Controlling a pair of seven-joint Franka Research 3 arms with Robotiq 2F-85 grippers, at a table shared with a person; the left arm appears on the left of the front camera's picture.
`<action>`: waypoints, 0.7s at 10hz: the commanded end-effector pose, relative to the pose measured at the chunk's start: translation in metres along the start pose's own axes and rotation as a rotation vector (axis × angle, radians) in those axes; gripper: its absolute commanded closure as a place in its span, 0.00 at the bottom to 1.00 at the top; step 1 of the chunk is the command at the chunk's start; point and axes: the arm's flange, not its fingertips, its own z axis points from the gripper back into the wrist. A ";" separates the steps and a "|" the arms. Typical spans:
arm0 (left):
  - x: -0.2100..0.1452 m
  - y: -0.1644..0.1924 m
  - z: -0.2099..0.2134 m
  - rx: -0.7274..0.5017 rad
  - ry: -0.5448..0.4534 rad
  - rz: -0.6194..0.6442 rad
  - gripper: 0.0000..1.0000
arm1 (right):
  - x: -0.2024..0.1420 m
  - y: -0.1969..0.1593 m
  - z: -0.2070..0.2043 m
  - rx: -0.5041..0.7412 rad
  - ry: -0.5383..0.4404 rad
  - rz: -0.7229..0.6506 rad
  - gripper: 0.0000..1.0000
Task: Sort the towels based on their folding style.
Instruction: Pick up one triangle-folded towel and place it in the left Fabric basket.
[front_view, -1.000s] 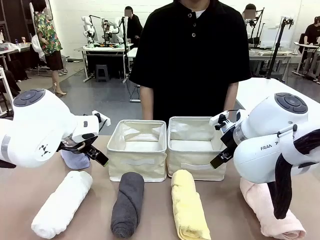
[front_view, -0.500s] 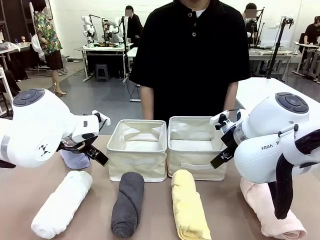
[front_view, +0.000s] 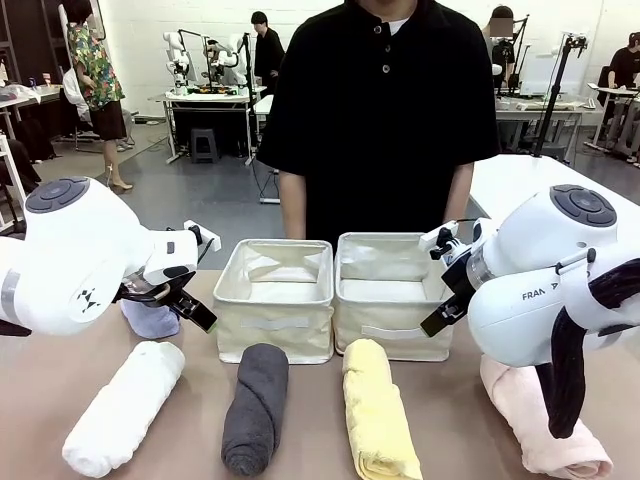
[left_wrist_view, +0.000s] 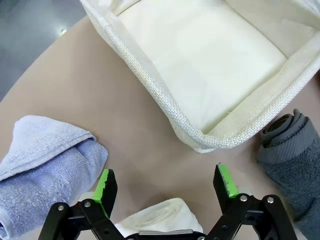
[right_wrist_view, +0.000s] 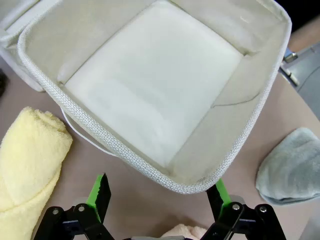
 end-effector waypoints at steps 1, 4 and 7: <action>0.000 0.000 0.000 0.000 0.000 0.000 0.00 | 0.000 0.000 0.000 0.000 0.000 0.000 0.00; 0.000 0.000 0.000 0.000 0.000 0.000 0.00 | -0.001 -0.002 0.029 -0.029 -0.031 -0.013 0.00; 0.033 0.011 0.122 -0.001 -0.055 -0.060 0.00 | 0.009 0.004 0.169 -0.107 -0.113 -0.010 0.00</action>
